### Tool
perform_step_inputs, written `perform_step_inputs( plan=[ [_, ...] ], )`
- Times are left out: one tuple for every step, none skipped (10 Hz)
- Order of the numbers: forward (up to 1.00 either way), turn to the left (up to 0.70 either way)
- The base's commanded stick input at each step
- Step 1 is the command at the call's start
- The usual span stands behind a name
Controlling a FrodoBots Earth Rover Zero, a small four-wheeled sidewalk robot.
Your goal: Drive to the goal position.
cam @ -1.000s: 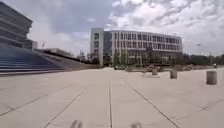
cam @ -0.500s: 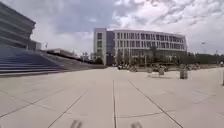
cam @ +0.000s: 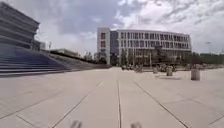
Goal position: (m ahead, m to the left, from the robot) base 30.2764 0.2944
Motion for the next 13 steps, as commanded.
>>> perform_step_inputs(
  plan=[
    [0.99,0.06],
    [0.99,0.06],
    [0.99,0.06],
    [0.99,0.06],
    [0.99,0.06],
    [0.99,0.06],
    [0.99,0.06],
    [0.99,0.06],
    [0.99,0.06],
    [0.99,0.06],
    [0.99,0.06],
    [0.99,0.06],
    [0.99,0.06]
  ],
)
